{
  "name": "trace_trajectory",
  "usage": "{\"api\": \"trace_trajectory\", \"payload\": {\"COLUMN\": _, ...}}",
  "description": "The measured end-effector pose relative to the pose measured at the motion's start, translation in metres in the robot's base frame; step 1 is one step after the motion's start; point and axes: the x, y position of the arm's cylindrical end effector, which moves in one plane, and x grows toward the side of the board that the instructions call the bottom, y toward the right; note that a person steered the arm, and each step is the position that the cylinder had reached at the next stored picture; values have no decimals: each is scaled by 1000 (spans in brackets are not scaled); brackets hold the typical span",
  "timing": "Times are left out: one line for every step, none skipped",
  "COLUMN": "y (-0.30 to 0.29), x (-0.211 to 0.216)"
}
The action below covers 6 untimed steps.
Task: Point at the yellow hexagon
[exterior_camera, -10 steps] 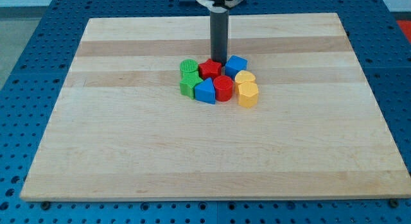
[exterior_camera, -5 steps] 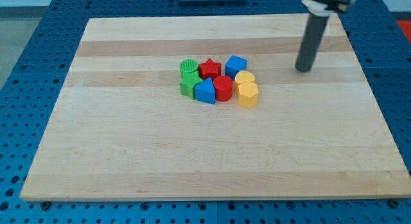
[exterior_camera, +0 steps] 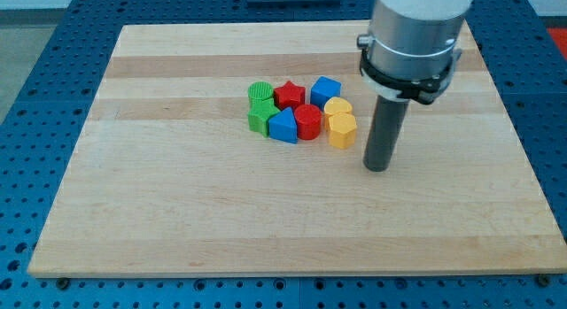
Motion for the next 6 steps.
{"api": "trace_trajectory", "payload": {"y": -3, "x": 0}}
{"api": "trace_trajectory", "payload": {"y": -3, "x": -3}}
{"api": "trace_trajectory", "payload": {"y": -3, "x": -9}}
{"api": "trace_trajectory", "payload": {"y": -4, "x": -15}}
{"api": "trace_trajectory", "payload": {"y": -10, "x": -19}}
{"api": "trace_trajectory", "payload": {"y": -17, "x": -25}}
